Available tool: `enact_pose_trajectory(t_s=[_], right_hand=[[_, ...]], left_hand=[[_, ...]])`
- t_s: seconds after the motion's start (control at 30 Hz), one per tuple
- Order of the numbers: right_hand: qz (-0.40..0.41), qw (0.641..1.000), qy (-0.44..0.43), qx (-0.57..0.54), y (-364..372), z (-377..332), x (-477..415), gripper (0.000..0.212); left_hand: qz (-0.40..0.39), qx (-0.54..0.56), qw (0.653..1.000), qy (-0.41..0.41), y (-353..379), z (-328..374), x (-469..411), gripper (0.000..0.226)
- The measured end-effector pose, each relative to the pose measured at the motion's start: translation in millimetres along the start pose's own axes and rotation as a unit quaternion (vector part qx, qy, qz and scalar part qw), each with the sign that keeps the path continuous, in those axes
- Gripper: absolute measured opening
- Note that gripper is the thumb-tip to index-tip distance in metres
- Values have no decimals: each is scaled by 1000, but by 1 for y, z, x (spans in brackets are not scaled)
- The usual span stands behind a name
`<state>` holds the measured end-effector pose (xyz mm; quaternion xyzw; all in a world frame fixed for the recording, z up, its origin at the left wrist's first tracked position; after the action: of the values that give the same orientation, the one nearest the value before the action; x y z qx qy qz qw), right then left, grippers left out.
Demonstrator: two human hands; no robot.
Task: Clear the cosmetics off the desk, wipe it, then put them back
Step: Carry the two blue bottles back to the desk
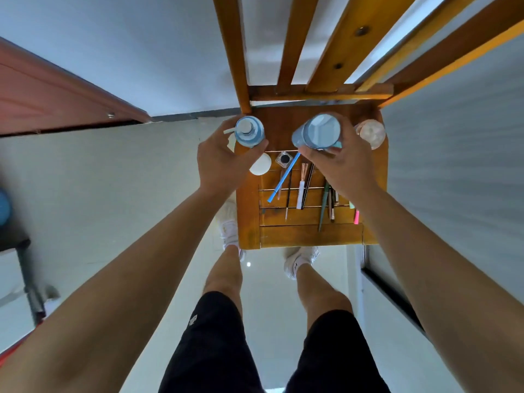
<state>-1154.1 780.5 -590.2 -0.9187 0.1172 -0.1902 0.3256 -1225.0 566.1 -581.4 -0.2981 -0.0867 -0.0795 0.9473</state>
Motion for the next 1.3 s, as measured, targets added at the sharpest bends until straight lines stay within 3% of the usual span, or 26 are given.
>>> enact_pose_trajectory(t_s=[0.17,0.3,0.43,0.6,0.7,0.97,1.3], right_hand=[[40,998,-42,-33,-55,-70,42,69],[2,990,-121,-68,-109,-156,67,72],[-50,963,-243,-106,-145,-252,89,76],[-121,906,-384,-130,-151,-360,145,63],[-174,872,-437,-137,-133,-410,195,63],[-308,794,-514,-103,-8,-503,372,56],[-456,713,-532,-30,178,-575,589,62]], left_hand=[[44,9,999,30,-72,68,38,50],[106,24,992,70,-155,150,88,47],[241,-32,965,96,-237,214,163,39],[378,-49,924,26,-318,240,259,35],[441,-17,897,3,-363,232,321,29],[573,41,817,-42,-467,141,509,51],[636,-16,757,-151,-584,8,713,57]])
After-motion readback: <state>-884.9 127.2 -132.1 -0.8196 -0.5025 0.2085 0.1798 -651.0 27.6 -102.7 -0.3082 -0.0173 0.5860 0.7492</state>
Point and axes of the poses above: each hand's wrist, its own x-axis away from the middle knuckle, its own y-axis out of the palm, z = x × y, the point moved 1 cm from there along -x, towards the middle knuckle, and after that the axes turned 2 degrees about x, right-handed, at the moved point
